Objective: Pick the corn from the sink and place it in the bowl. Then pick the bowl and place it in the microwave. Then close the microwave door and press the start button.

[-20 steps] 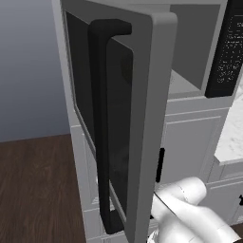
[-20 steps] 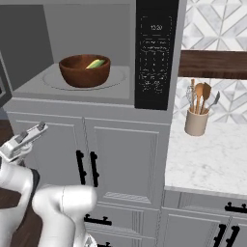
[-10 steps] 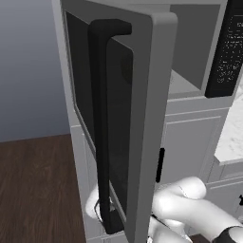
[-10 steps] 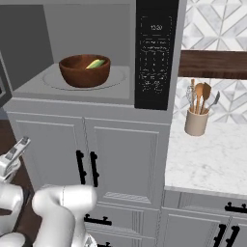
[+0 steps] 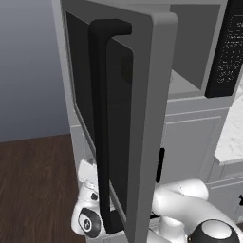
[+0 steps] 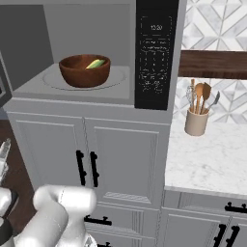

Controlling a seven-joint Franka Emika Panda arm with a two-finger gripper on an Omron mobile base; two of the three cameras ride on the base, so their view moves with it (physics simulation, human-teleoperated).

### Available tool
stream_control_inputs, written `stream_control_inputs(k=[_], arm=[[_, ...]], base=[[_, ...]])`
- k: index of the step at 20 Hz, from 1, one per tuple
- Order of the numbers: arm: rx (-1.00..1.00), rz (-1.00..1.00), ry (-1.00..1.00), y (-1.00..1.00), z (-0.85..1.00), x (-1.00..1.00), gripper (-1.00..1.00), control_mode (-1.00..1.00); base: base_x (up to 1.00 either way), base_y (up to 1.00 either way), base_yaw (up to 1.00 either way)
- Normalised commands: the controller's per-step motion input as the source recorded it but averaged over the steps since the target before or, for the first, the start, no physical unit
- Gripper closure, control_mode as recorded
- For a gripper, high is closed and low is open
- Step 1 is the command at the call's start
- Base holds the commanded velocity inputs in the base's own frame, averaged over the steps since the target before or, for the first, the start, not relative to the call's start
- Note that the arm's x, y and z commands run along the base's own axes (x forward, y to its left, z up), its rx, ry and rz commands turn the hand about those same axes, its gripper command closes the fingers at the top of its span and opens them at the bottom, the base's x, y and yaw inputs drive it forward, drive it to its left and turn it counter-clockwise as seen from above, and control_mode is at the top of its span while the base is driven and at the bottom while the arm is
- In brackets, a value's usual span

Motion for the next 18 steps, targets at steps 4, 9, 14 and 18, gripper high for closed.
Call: stream_control_inputs(k=[4,9,14,18], arm=[[0.00,0.25,0.00,1.00,-0.22,0.56,-1.00,-1.00],[0.00,0.23,0.00,0.98,-0.13,0.41,-1.00,-1.00],[0.00,0.18,-0.01,0.97,-0.05,0.13,-1.00,-1.00],[-0.03,0.03,-0.02,0.66,0.32,-0.07,-1.00,-1.00]], base=[[0.00,0.00,0.00],[0.00,0.00,0.00],[0.00,0.00,0.00],[0.00,0.00,0.00]])
